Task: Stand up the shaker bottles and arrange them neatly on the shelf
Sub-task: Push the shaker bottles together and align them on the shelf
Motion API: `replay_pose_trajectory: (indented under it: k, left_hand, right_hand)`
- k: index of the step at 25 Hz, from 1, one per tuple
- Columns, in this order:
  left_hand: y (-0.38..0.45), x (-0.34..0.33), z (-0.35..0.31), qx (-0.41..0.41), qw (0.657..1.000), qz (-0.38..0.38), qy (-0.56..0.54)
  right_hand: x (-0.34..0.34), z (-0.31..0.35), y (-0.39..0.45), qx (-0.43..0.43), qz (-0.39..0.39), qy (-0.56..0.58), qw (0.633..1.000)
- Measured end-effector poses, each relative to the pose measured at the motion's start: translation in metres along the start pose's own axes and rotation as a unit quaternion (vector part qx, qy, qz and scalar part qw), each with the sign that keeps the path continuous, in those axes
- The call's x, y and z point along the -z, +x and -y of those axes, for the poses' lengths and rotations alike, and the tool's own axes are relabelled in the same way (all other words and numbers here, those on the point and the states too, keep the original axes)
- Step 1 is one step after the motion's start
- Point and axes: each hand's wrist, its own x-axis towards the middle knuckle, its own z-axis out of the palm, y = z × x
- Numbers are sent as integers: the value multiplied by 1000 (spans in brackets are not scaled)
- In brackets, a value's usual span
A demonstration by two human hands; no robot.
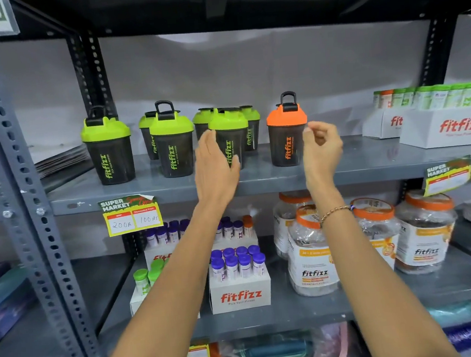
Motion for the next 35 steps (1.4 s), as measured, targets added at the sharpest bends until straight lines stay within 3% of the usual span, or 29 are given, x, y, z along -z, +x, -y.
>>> replay_pose_trajectory:
  k: [1, 4, 6, 8, 13, 23, 35]
  left_hand:
    - [9, -4, -9, 65, 996, 41, -48]
    - [38, -13, -2, 226, 960, 138, -95]
    - [50, -18, 6, 259, 944, 182, -96]
    - [51, -20, 11, 253, 946, 193, -70]
    - [48, -23, 9, 243, 955, 168, -33]
    - [51, -38, -6, 242, 955, 170, -3]
    - [36, -61, -27, 158, 970, 160, 92]
  right_hand:
    - [6, 0, 11, -18, 21, -33, 999]
    - [16, 1, 32, -123, 238, -117, 956]
    - [18, -4, 44, -169, 326, -150, 918]
    - [12, -13, 53, -175, 357, -168, 902]
    - [7, -35, 65, -131, 358, -223, 897]
    - [28, -40, 90, -136, 324, -227, 908]
    - [41, -45, 93, -105, 314, -248, 910]
